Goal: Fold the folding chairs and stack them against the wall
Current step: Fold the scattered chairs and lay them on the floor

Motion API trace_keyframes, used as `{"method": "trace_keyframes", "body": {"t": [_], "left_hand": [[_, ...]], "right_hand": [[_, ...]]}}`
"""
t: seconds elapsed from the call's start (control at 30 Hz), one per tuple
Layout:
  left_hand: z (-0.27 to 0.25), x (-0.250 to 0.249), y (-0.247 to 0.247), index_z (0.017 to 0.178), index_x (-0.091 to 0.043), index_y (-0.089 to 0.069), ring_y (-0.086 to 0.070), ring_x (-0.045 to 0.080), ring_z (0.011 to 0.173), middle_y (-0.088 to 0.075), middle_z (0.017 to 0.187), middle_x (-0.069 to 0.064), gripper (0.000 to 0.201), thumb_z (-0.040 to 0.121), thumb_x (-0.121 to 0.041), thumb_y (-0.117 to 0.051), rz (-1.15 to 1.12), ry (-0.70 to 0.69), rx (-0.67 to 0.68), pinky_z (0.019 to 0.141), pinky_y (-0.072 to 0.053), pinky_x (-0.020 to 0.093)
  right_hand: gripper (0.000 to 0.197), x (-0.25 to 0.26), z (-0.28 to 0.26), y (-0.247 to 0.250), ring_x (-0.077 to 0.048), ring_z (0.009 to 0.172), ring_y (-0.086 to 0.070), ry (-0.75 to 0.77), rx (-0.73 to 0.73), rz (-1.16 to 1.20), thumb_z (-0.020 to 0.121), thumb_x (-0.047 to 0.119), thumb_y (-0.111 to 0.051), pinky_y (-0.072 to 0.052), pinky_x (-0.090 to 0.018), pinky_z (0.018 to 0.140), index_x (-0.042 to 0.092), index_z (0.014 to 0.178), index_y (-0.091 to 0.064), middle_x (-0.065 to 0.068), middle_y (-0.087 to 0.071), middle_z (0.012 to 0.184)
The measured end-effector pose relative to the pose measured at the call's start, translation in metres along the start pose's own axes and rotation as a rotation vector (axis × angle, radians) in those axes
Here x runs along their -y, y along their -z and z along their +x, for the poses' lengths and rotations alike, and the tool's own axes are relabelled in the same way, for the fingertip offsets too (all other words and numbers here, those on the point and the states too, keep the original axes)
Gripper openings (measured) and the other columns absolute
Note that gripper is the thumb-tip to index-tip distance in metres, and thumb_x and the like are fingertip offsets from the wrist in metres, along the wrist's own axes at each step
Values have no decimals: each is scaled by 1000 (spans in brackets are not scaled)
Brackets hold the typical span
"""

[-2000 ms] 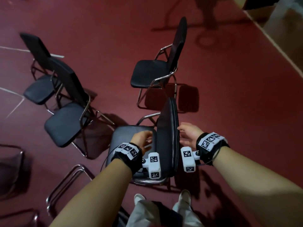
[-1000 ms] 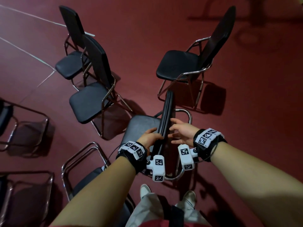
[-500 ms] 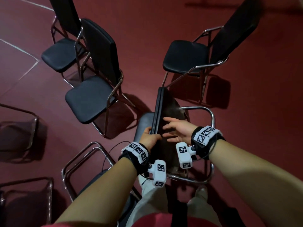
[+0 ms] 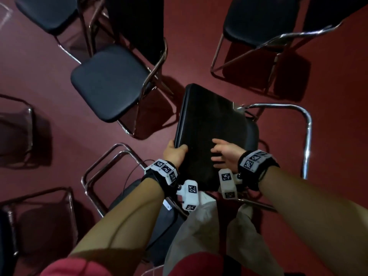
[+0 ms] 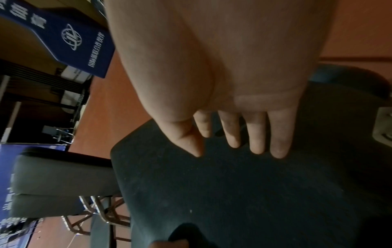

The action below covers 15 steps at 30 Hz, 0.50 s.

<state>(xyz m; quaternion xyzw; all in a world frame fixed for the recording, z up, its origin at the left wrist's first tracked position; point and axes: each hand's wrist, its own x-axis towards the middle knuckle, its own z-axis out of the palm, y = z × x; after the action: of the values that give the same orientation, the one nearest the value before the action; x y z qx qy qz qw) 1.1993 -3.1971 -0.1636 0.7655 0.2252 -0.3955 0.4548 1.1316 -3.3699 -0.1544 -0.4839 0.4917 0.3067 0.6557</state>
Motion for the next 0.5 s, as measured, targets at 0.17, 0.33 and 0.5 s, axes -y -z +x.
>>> {"method": "trace_keyframes", "body": {"t": [0.17, 0.33, 0.5], "left_hand": [[58, 29, 23, 123, -25, -58, -69, 27, 91, -71, 108, 8, 39, 85, -22, -61, 1, 16, -41, 88, -58, 39], [112, 53, 36, 124, -22, -59, -68, 23, 87, -71, 104, 4, 38, 86, -22, -61, 9, 37, -108, 81, -56, 31], [155, 79, 43, 128, -20, -55, -66, 23, 91, -68, 109, 4, 39, 89, -23, -59, 48, 47, -141, 78, -51, 28]], "right_hand": [[59, -1, 56, -24, -31, 118, -53, -33, -59, 21, 96, 9, -50, -49, -44, 90, 30, 149, -36, -8, -54, 117], [49, -12, 99, -32, -29, 108, -56, -72, -111, 31, 98, 10, -49, -49, -40, 79, 31, 141, -42, -6, -55, 103], [41, -30, 136, -37, -30, 104, -59, -103, -120, 21, 98, 9, -48, -51, -39, 74, 32, 132, -46, -9, -57, 105]]}}
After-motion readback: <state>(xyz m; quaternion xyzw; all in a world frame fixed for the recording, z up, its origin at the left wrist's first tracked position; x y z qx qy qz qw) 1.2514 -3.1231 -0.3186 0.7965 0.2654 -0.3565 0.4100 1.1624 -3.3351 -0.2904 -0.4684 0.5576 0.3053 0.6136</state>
